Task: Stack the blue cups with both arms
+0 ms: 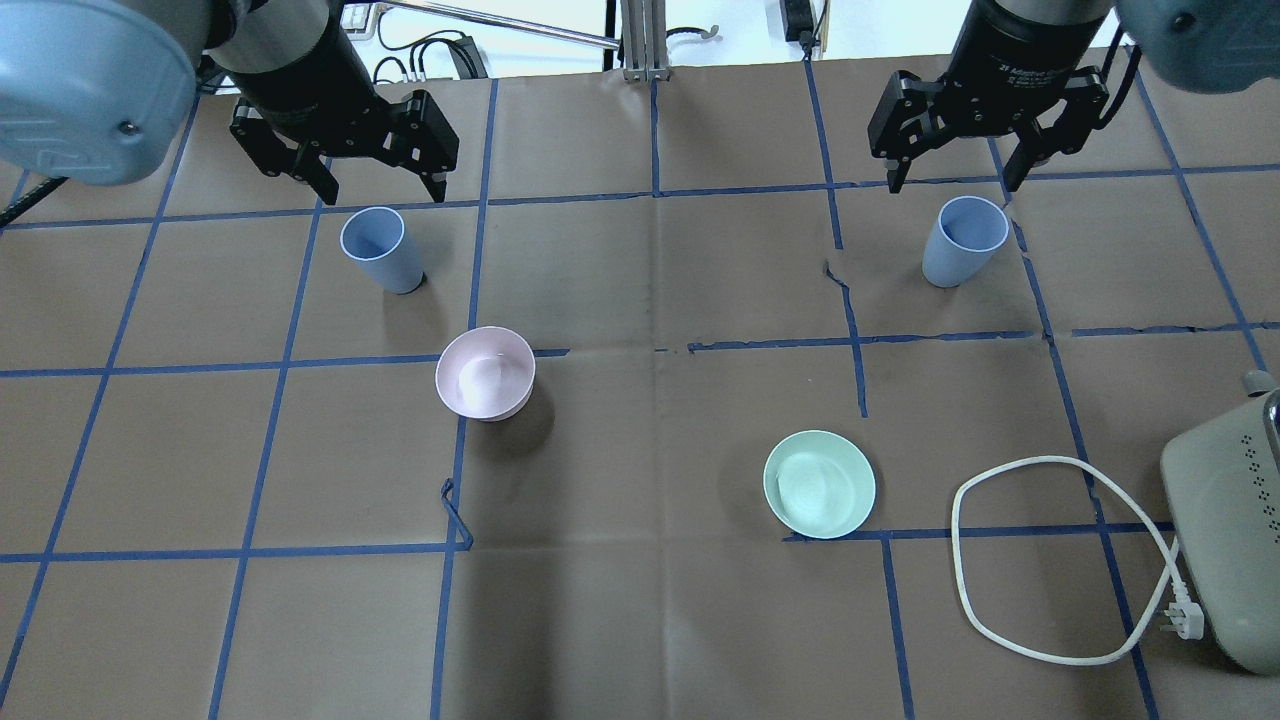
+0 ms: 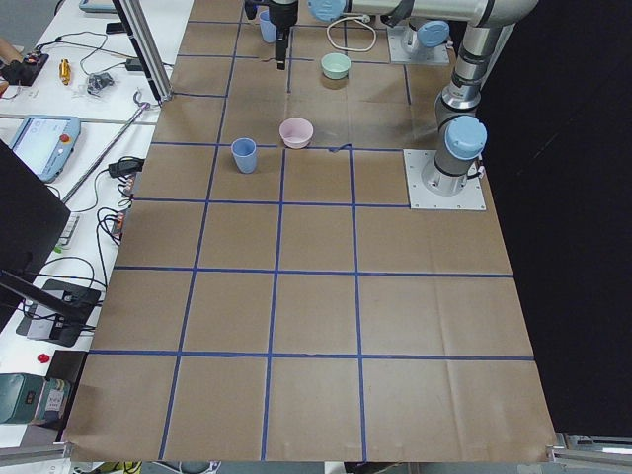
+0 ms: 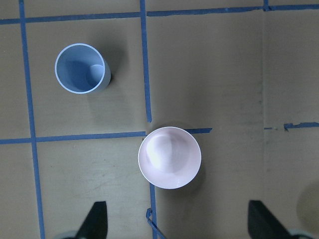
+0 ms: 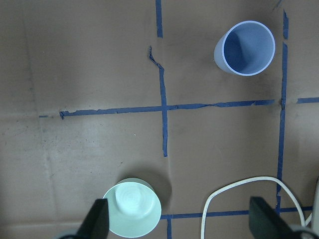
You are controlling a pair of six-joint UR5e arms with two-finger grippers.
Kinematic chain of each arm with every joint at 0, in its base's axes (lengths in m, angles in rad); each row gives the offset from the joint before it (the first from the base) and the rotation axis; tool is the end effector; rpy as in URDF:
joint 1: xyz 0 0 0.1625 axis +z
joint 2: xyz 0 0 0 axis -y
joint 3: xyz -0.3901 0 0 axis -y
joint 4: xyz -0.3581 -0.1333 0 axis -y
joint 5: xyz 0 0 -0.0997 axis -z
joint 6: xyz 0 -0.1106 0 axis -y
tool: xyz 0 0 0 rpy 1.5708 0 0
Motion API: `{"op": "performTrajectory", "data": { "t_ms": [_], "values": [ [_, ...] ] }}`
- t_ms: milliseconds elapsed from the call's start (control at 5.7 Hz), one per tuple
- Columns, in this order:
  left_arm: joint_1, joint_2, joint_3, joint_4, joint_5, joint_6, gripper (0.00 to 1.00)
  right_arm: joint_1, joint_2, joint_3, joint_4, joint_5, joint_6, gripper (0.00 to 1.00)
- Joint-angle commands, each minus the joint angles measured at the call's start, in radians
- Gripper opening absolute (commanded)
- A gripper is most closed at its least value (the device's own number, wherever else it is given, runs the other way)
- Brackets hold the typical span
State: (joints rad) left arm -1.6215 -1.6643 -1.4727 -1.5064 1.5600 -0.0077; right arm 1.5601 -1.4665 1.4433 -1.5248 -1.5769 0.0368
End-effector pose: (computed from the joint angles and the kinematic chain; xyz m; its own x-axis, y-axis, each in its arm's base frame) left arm -0.1597 -0.4941 0.4491 -0.9990 0.0437 0.0113 0.0429 0.9967 -0.0689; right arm 0.1273 -0.4972 0.4459 -0.9989 0.0473 0.0069 0.0475 0.9986 0.0226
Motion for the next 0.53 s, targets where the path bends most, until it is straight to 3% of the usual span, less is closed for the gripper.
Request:
{"op": "performTrajectory", "data": {
  "t_ms": [0,351],
  "values": [
    [0.000,0.000,0.000,0.000,0.000,0.002,0.99,0.000,0.003,-0.001,-0.002,0.000,-0.006,1.00],
    [0.000,0.000,0.000,0.000,0.000,0.003,0.99,-0.015,0.011,0.000,-0.018,-0.003,-0.035,1.00]
  ]
}}
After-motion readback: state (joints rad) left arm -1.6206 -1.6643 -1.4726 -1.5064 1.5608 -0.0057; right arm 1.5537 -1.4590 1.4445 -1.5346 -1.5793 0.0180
